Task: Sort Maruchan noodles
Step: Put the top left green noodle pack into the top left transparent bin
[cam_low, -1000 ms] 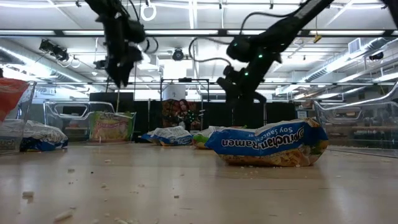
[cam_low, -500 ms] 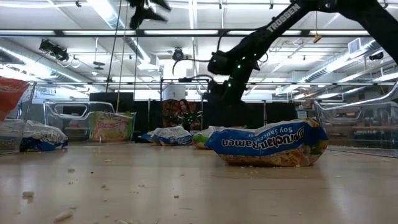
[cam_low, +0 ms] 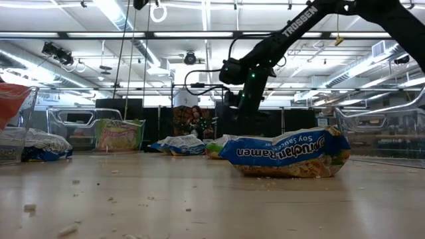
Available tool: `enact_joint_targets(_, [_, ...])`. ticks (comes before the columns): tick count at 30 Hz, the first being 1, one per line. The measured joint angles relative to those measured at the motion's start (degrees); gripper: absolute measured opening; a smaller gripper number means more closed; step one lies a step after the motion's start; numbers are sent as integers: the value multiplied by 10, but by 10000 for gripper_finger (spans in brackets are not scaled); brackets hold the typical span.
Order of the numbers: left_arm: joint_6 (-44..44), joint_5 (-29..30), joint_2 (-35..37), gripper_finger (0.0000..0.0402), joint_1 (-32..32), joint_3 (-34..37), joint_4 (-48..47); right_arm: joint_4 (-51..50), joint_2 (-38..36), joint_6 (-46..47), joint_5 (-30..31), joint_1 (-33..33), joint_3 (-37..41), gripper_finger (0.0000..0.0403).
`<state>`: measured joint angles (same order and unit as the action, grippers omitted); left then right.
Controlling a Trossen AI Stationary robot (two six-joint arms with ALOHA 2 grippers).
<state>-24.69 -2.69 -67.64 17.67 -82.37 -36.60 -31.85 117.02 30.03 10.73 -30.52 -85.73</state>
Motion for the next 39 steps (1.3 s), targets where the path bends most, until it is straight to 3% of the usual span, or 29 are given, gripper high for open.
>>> enact_joint_targets(3, [-39, 27, 4, 169, -21, 1, -83, -9, -16, 12, 0, 3, 2, 13])
enact_joint_targets(6, [-65, 76, 27, 169, -42, 32, -131, -6, -57, 13, 9, 18, 1, 20])
enact_joint_targets(8, [-93, 93, 53, 169, -48, 77, -113, -6, -87, 6, 29, 36, 1, 20])
enact_joint_targets(12, [-148, 74, 103, 170, -42, 205, 28, 6, -150, -17, 72, 89, 1, 8])
enact_joint_targets(17, [-192, 31, 118, 195, -37, 354, 292, 51, -221, -28, 107, 159, 1, 12])
enact_joint_targets(22, [-225, 70, 91, 247, -17, 444, 550, 105, -267, -41, 138, 214, 1, 9])
enact_joint_targets(26, [-193, 76, 42, 279, -14, 454, 700, 134, -272, -56, 166, 237, 0, 9])
enact_joint_targets(34, [-195, 91, -49, 286, -8, 456, 807, 165, -267, -64, 163, 249, 1, 9])
enact_joint_targets(39, [-162, 86, -66, 281, -9, 456, 866, 168, -267, -60, 160, 251, 1, 9])
